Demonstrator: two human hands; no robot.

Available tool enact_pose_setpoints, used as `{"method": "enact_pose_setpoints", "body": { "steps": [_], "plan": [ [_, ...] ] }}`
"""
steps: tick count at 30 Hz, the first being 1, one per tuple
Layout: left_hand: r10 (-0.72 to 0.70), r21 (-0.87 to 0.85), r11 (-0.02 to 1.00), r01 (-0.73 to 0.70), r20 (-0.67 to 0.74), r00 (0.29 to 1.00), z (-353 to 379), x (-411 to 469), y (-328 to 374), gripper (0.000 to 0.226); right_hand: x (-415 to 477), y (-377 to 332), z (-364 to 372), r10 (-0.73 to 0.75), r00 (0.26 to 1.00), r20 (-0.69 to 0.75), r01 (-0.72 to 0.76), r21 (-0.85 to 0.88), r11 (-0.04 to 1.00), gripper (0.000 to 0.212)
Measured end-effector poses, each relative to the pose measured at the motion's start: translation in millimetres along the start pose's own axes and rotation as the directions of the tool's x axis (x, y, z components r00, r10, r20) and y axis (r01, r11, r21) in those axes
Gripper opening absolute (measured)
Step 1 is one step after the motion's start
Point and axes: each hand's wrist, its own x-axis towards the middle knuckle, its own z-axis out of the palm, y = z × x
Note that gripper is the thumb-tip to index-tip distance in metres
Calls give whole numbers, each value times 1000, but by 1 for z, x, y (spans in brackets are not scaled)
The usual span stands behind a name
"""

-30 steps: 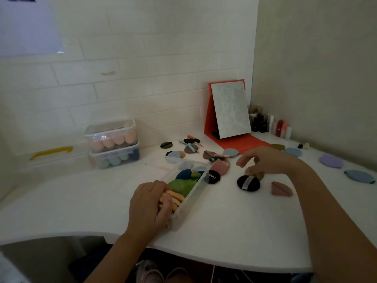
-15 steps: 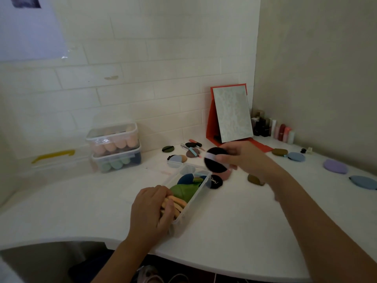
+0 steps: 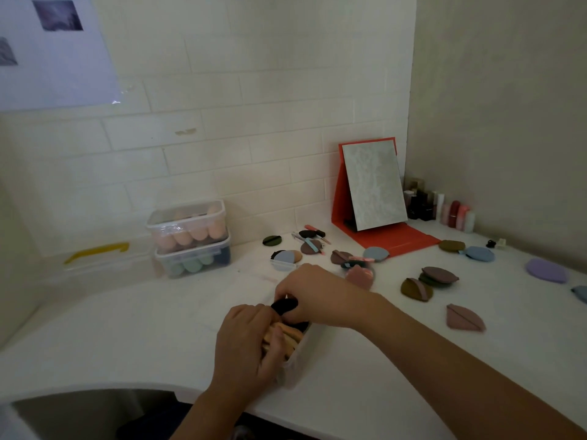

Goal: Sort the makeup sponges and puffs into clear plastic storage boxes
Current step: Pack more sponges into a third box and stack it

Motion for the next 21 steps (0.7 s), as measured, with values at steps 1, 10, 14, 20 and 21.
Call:
{"method": "enact_pose_setpoints", "body": {
  "steps": [1, 10, 14, 20, 21],
  "plan": [
    [4, 3, 1000, -4, -2, 1000, 0, 0, 0, 28, 2, -3, 2, -21, 1000, -6, 21, -64, 998, 21],
    [5, -22, 1000, -4, 43, 999, -2, 0, 0, 24, -7, 8, 8, -31, 999, 21, 29, 93, 995, 26],
    [-20, -56, 998, 22, 32, 999, -3, 0, 2, 21, -16, 20, 4, -41, 994, 102, 25, 156, 987, 29],
    [-6, -42, 999, 7, 13, 1000, -2, 1, 1, 16, -8, 5, 14, 5, 999, 37, -1, -102, 995, 23],
    [-6, -37, 999, 6, 9, 1000, -1, 1, 0, 17, -5, 1, 14, 23, 999, 42, -17, -151, 988, 25]
  ]
}}
